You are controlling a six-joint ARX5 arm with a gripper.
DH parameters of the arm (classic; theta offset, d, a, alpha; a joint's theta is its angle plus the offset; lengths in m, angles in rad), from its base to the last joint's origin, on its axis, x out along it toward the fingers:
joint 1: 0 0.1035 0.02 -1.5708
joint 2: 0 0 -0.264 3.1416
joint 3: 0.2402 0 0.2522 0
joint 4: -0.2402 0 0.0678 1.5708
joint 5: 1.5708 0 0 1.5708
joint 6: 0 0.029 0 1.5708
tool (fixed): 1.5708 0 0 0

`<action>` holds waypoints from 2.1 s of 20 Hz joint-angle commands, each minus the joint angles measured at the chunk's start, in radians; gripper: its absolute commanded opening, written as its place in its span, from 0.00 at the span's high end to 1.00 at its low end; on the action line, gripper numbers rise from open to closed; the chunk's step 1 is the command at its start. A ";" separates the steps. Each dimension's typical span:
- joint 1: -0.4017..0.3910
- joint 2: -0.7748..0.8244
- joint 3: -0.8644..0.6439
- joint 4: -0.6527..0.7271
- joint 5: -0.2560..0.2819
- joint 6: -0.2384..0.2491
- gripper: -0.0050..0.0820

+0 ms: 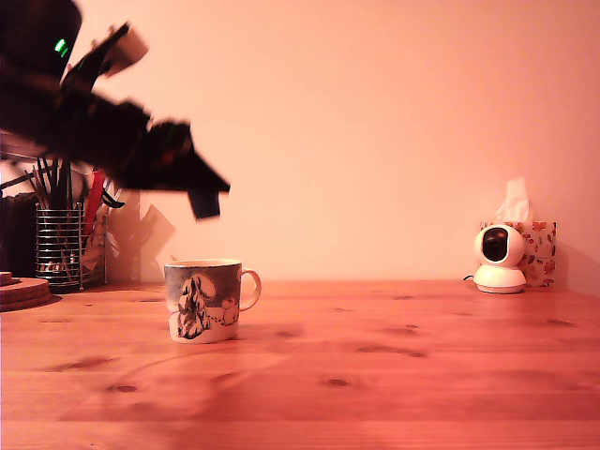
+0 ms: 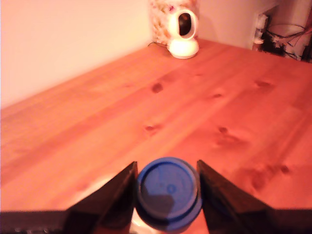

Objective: Pick up the coffee capsules on the table and drop them inside the coffee cup

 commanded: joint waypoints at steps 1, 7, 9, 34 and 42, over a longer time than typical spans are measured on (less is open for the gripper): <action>0.006 0.005 0.077 -0.119 0.000 -0.030 0.77; 0.028 0.032 0.262 -0.378 -0.052 -0.066 0.77; 0.036 0.069 0.299 -0.431 -0.052 -0.081 0.77; 0.037 0.274 0.472 -0.678 -0.135 -0.052 0.75; 0.037 0.274 0.472 -0.678 -0.157 -0.042 0.40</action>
